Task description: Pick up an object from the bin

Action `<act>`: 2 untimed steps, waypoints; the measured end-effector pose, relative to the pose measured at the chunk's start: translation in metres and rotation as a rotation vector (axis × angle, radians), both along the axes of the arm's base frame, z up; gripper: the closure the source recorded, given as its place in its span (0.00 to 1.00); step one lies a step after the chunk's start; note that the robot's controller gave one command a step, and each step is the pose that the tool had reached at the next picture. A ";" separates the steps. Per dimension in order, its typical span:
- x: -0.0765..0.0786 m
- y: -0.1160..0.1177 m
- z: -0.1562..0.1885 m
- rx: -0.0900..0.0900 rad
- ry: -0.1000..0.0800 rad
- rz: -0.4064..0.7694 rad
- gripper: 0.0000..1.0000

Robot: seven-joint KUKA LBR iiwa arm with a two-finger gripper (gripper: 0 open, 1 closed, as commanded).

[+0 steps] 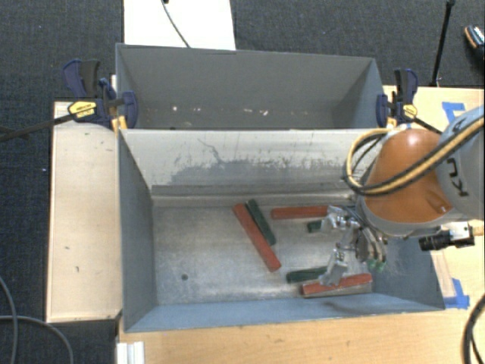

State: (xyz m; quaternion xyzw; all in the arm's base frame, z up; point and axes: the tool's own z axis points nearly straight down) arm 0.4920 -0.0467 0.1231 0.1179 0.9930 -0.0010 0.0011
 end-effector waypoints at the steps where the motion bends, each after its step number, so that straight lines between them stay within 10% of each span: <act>1: -0.002 0.046 -0.056 0.005 0.006 0.012 0.00; 2: -0.001 0.043 -0.053 0.003 0.001 0.008 1.00</act>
Offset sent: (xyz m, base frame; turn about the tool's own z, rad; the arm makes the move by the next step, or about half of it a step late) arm -0.0016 0.0427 -0.0531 -0.0074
